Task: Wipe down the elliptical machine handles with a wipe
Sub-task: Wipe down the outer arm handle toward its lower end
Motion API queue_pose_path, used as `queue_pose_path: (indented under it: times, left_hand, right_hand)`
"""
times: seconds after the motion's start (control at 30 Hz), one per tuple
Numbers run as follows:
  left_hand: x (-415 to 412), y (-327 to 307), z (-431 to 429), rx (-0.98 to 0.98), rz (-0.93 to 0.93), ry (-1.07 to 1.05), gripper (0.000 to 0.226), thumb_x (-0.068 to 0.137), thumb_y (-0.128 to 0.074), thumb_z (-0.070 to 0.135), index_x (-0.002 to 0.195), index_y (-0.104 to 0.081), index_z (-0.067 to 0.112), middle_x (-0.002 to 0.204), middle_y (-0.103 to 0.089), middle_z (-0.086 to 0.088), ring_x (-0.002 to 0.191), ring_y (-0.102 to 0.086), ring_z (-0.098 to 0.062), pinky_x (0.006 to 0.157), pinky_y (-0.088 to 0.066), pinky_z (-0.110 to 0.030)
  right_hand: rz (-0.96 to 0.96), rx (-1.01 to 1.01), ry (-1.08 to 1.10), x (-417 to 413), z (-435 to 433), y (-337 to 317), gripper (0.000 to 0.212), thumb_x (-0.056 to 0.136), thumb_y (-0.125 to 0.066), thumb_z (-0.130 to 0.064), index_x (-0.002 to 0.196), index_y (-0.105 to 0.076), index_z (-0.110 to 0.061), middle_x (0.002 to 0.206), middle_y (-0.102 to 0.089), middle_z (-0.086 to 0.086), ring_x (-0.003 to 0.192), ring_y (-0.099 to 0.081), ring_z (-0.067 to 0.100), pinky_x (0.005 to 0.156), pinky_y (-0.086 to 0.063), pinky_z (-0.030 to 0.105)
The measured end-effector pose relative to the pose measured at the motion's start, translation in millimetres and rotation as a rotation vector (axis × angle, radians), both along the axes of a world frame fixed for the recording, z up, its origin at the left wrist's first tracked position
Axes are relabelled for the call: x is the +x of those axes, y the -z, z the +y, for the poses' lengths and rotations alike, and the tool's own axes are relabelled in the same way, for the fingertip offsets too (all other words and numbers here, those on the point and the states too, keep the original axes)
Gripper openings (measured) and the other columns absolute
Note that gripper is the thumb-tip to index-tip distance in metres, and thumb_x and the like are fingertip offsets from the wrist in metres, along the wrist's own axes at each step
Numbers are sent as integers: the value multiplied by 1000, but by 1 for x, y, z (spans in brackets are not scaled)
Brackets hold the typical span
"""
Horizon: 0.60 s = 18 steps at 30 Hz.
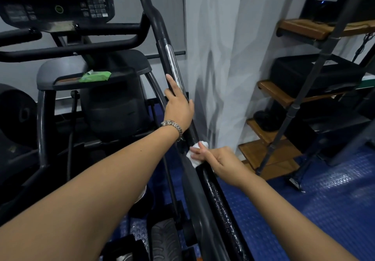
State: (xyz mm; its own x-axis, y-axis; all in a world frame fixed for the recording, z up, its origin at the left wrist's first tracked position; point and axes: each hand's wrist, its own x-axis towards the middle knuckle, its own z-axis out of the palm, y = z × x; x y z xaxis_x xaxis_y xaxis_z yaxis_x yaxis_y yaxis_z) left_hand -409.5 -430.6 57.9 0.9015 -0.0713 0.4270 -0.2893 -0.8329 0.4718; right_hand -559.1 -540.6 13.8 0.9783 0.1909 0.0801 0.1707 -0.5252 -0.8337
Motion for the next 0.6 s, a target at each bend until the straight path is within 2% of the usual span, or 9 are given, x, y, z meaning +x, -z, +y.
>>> queue_pose_path:
  times: [0.07, 0.13, 0.23, 0.3, 0.33, 0.4, 0.43, 0.53, 0.6]
  left_hand:
    - [0, -1, 0, 7, 0, 2, 92, 92, -54, 27, 145, 16, 0, 129, -34, -23, 61, -49, -16, 52, -40, -23]
    - [0, 0, 0, 9, 3, 6, 92, 92, -54, 27, 144, 16, 0, 130, -34, -22, 61, -48, -16, 52, -39, -23]
    - [0, 1, 0, 24, -13, -9, 91, 92, -53, 28, 145, 15, -1, 129, -35, -23, 61, -47, -16, 52, -40, -23]
    - [-1, 1, 0, 37, -15, -15, 90, 92, -53, 27, 144, 16, -1, 130, -35, -24, 62, -46, -15, 53, -40, -23]
    - [-2, 0, 0, 38, -11, -16, 90, 93, -53, 27, 144, 16, -1, 132, -34, -24, 63, -46, -14, 53, -39, -23]
    - [-4, -2, -1, 33, -4, -16, 90, 93, -52, 27, 144, 17, 0, 134, -33, -24, 63, -45, -14, 52, -38, -23]
    - [-5, -3, -1, 32, -1, -11, 90, 93, -52, 27, 144, 18, 0, 134, -33, -24, 63, -46, -15, 53, -38, -23]
    - [-5, -3, -1, 20, 7, 4, 90, 93, -51, 26, 144, 18, 1, 135, -32, -24, 64, -45, -16, 54, -38, -24]
    - [-4, -2, 0, 14, 3, 2, 89, 93, -51, 25, 144, 18, 1, 134, -32, -24, 63, -45, -16, 52, -36, -25]
  right_hand:
    - [11, 38, 15, -1, 2, 8, 35, 104, -33, -35, 106, -68, -40, 110, -65, -25, 111, -58, -7, 102, -46, 31]
    - [40, 82, 1, -10, -4, 14, 39, 103, -34, -38, 96, -72, -41, 112, -67, -18, 114, -59, 1, 98, -49, 31]
    - [41, 111, 12, -9, -13, 14, 55, 102, -34, -38, 100, -74, 0, 112, -69, -12, 109, -62, -1, 95, -49, 22]
    - [-11, -7, 51, 6, -9, 14, 51, 104, -31, -40, 108, -72, -9, 115, -67, -16, 110, -64, 10, 91, -52, 31]
    - [-25, -40, 51, 13, -5, 16, 47, 104, -30, -39, 115, -69, -17, 119, -65, -16, 119, -58, 11, 96, -49, 31]
    - [-24, -6, 46, 17, 1, 18, 41, 105, -30, -35, 124, -63, -21, 126, -61, -16, 133, -40, -3, 106, -39, 25]
    - [-21, 10, 47, 13, 1, 19, 41, 105, -29, -34, 124, -63, -20, 126, -59, -19, 129, -41, -8, 106, -38, 22]
    - [36, 118, 37, -11, -9, 21, 47, 103, -31, -39, 109, -71, -16, 122, -61, -21, 96, -61, -12, 88, -44, 10]
    - [71, 244, 25, -18, -13, 25, 49, 101, -33, -38, 108, -72, -9, 119, -63, -19, 112, -56, -10, 97, -39, 10]
